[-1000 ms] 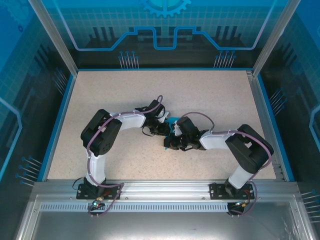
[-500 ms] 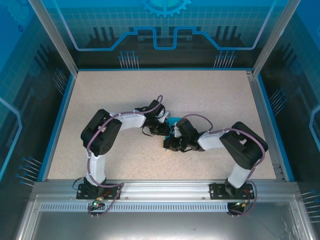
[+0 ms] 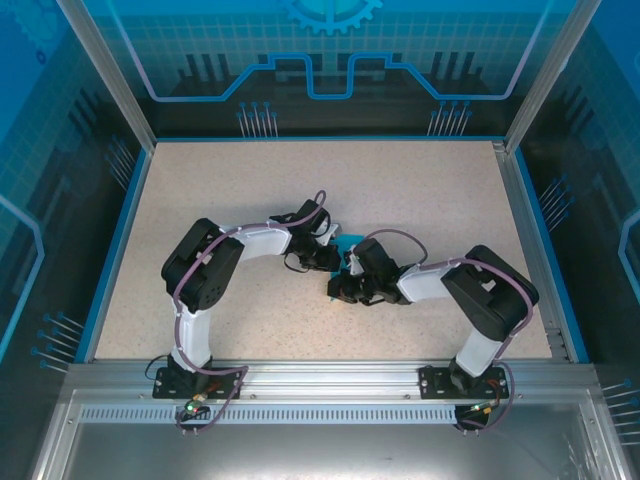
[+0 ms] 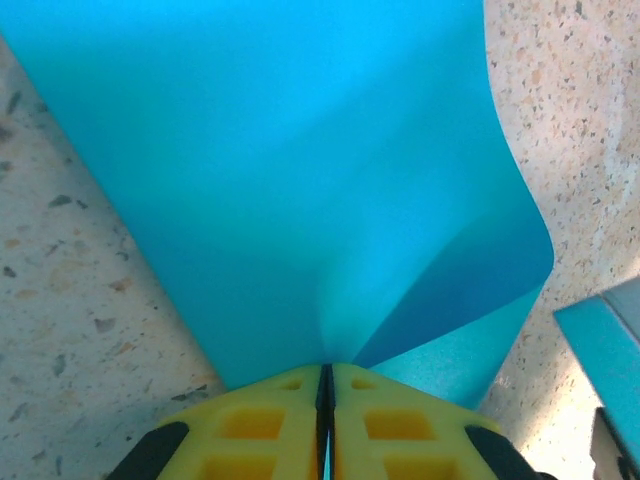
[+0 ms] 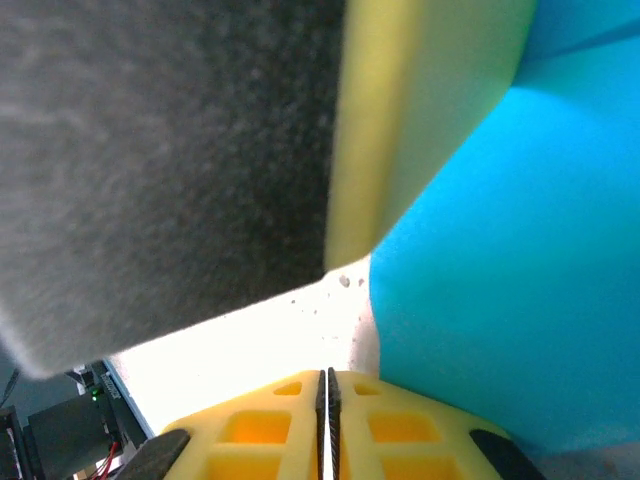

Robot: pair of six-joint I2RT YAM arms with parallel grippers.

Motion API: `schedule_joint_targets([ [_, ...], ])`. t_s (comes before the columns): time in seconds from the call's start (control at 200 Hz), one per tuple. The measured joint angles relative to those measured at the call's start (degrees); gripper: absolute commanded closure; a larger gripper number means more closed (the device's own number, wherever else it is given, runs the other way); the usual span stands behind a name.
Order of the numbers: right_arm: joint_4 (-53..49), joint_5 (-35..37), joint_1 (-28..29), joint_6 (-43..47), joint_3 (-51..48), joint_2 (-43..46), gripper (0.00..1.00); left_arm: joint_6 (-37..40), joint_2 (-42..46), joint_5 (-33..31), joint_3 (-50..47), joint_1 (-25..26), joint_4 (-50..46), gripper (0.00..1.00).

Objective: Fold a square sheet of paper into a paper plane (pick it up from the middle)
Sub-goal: Third fold the triangle at the center of the table.

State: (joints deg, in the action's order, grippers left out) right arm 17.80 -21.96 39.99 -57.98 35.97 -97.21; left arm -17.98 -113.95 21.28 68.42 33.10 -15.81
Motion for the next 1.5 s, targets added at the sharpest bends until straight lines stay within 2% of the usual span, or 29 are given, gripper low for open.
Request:
schedule_joint_targets([
  [0.21,-3.54,-0.79,-2.78,2.54,0.20,6.34,0.88,0.13,0.00,0.02,0.02,0.00,-0.02,0.88],
  [0.345,-3.58,-1.33,-5.25,2.73,0.52,5.14,0.88,0.13,0.00,0.02,0.02,0.00,-0.04,0.88],
  [0.635,-2.82,-2.14,-5.92,3.17,1.75,-0.17,0.88,0.13,0.00,0.02,0.02,0.00,-0.09,0.88],
  [1.06,-2.89,-3.23,-6.67,4.07,0.46,-0.72,0.85,0.37,-0.33,0.11,0.55,0.00,-0.59,0.88],
  [1.16,-5.46,-3.17,-7.08,5.16,1.22,0.98,0.85,0.37,-0.35,0.20,0.55,0.00,-0.57,0.88],
  [1.3,-7.72,-3.10,-9.38,7.52,2.97,4.09,0.85,0.37,-0.37,0.20,0.66,0.00,-0.63,0.88],
  [1.501,-7.48,-4.04,-11.93,9.07,4.39,2.10,0.86,0.37,-0.46,0.22,0.87,0.00,-0.87,0.88],
])
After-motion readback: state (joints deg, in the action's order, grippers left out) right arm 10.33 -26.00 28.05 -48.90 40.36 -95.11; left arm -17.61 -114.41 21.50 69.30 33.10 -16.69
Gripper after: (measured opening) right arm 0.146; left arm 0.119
